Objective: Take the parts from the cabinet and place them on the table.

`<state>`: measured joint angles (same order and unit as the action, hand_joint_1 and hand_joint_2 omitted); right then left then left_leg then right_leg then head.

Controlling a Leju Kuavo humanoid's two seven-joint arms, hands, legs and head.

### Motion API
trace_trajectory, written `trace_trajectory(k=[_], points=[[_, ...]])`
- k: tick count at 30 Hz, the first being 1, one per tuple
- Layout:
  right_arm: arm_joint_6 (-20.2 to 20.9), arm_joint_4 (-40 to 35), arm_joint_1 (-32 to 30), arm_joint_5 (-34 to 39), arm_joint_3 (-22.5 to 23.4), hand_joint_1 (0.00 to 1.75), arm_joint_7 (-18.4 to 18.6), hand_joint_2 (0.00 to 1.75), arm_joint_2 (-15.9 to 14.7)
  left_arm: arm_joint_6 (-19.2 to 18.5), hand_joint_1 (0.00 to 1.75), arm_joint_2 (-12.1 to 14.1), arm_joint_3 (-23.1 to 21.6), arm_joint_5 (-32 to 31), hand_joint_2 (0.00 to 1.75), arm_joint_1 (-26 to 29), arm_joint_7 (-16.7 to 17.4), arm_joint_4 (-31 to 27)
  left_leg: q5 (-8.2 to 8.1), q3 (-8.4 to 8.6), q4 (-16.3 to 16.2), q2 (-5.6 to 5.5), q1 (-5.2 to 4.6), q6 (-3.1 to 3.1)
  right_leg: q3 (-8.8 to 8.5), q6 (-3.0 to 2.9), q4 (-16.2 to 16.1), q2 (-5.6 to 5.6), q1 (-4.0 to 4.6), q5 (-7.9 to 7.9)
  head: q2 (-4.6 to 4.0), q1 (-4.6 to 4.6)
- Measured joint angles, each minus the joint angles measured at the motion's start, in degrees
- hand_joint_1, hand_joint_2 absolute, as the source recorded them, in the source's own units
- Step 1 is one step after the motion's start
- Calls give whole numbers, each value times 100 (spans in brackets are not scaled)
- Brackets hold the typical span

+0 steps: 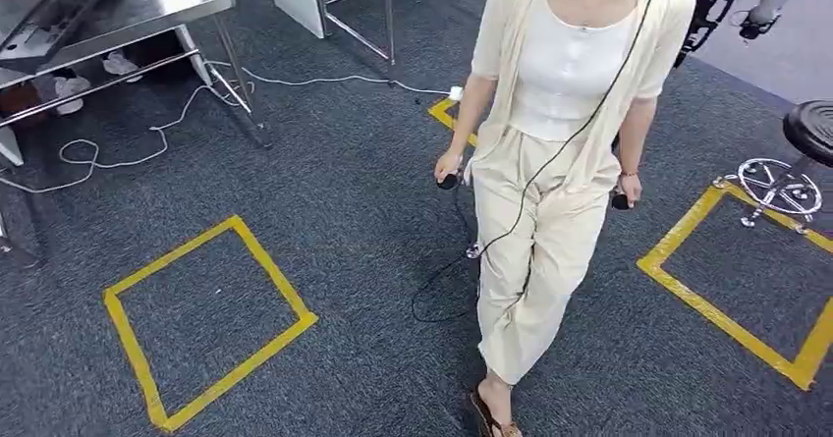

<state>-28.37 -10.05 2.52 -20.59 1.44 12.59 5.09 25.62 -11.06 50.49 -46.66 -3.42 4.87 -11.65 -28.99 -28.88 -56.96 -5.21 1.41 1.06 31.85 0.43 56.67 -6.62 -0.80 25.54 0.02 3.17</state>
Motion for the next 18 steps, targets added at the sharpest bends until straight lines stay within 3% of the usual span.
trace_trajectory(k=[1, 2, 3, 4, 5, 6, 8, 9, 10, 12, 13, 14, 15, 18], points=[[-2, 0, -2, 2, 0, 0, -26, 0, 11, 20, 0, 15, 4, 2, 0, -1, 0, 0, 0, -6, -8, 47, -21, 5, 30, 33, -7, -32, -18, -17, 0, -2], [-13, 0, -24, -4, 0, 0, -68, 0, 28, 26, 0, 35, 11, 11, 0, -7, 22, 0, 16, -5, -11, 146, -67, 47, 62, 119, -42, -143, -51, -57, 0, -4], [-28, 0, -31, -5, 0, 0, -74, 0, 31, 26, 0, 35, 15, 13, 0, -8, 29, 0, 67, 16, 60, 224, -53, 105, 131, 169, -67, -209, -5, -84, 0, -2], [-33, 0, -29, 0, 0, 0, -102, 0, 35, 30, 0, 50, 18, 13, 0, -16, 52, -4, 137, 35, 140, 336, -12, 138, 143, 157, 53, 17, -6, -29, 0, -2], [-33, 0, -23, 17, 0, 0, -146, 0, 44, 48, 0, 74, 26, 15, 0, -7, 114, -4, 151, 33, 182, 376, -25, 180, 279, 115, 273, 321, 31, 130, 0, 21], [-33, -2, -8, 50, 2, 0, -214, 0, 70, 81, 0, 96, 44, 15, 0, 3, 215, -4, 161, 23, 181, 482, -37, 195, 488, 81, 662, 486, 17, 340, 0, 41], [-48, -2, 4, 105, 15, 0, -310, 0, 83, 118, 0, 133, 66, 5, 0, 24, 477, -4, 160, 2, 177, 682, -69, 197, 902, 72, 1557, 589, -3, 693, 0, 42], [-55, -2, -2, 133, 39, 0, -328, 0, 103, 124, 0, 155, 68, -17, 0, 26, 620, -4, 160, -4, 175, 774, -76, 197, 982, 114, 1784, 600, -12, 738, 0, 42], [-59, 0, -10, 159, 65, 0, -326, 0, 107, 131, 0, 162, 68, -48, 0, 28, 732, -4, 157, -4, 175, 851, -76, 192, 911, 161, 1698, 611, -19, 682, 0, 42], [-66, 0, -24, 181, 101, 0, -236, 0, 114, 131, 0, 168, 66, -87, 0, 25, 848, -4, 147, 10, 172, 985, -75, 176, 358, 284, 802, 711, -43, 354, 0, 44], [-63, 0, -18, 164, 107, 0, -113, 0, 109, 118, 0, 157, 72, -53, 0, 26, 778, -7, 136, 28, 165, 1039, -75, 154, 11, 320, 214, 859, -57, 194, 0, 44], [-59, 0, -5, 133, 107, 0, 49, 0, 125, 103, 0, 166, 96, -4, 0, 24, 666, -13, 101, 48, 142, 1096, -133, 103, -102, 246, -65, 1197, -41, 170, 0, 35], [-52, 0, -2, 111, 109, 0, 103, 0, 127, 96, 0, 157, 120, 11, 0, 22, 621, -13, 74, 65, 138, 1133, -131, 51, -146, 213, -83, 1146, 20, 137, 0, 37], [-48, 9, -23, 105, 111, 0, 151, 0, 109, 96, 0, 155, 144, 42, 0, -21, 577, -15, 45, 138, 163, 1312, -111, -49, -73, 91, -86, 922, 18, 132, 0, 20]])
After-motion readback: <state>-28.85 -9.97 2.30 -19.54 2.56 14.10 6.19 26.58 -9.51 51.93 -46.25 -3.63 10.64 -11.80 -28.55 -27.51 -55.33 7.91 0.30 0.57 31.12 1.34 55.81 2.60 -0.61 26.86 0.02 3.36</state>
